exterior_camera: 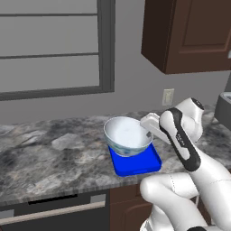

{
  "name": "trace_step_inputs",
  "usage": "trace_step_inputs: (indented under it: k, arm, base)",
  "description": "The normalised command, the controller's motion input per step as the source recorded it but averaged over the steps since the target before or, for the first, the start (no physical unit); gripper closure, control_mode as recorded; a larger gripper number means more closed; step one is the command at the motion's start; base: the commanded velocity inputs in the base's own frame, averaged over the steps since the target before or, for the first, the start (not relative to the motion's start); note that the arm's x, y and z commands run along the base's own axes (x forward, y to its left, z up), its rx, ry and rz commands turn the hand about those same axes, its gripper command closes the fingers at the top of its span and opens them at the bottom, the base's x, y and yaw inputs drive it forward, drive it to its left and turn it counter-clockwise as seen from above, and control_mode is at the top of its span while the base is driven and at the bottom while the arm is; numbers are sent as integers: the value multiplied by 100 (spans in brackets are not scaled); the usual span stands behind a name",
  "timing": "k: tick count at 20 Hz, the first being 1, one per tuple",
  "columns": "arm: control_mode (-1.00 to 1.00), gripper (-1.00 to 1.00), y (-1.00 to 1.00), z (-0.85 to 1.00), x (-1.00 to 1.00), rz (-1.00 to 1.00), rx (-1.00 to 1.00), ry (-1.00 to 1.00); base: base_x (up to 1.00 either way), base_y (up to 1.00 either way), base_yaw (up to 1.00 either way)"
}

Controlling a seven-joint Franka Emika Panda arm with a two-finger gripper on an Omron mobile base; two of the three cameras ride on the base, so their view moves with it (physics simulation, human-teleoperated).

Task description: Place the two vegetables and bowl onto the tray for setting up a vegetable dip station.

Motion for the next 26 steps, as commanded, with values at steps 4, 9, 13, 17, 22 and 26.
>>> trace_step_inputs:
  k: [4, 9, 13, 17, 22, 26]
  arm:
    - [-100, 100, -24, 0, 0, 0, 0, 1]
    - [-100, 100, -21, 0, 0, 0, 0, 4]
    - [-100, 100, -25, 0, 10, -2, 0, 7]
    - [-100, 100, -25, 0, 16, -1, 0, 6]
    - [-100, 100, -23, -6, 5, 0, 0, 4]
    - [-100, 100, -15, -35, 1, 0, 0, 0]
  base:
    - [0, 0, 0]
    - [0, 0, 0]
    - [0, 0, 0]
    - [0, 0, 0]
    - [0, 0, 0]
    - [0, 0, 0]
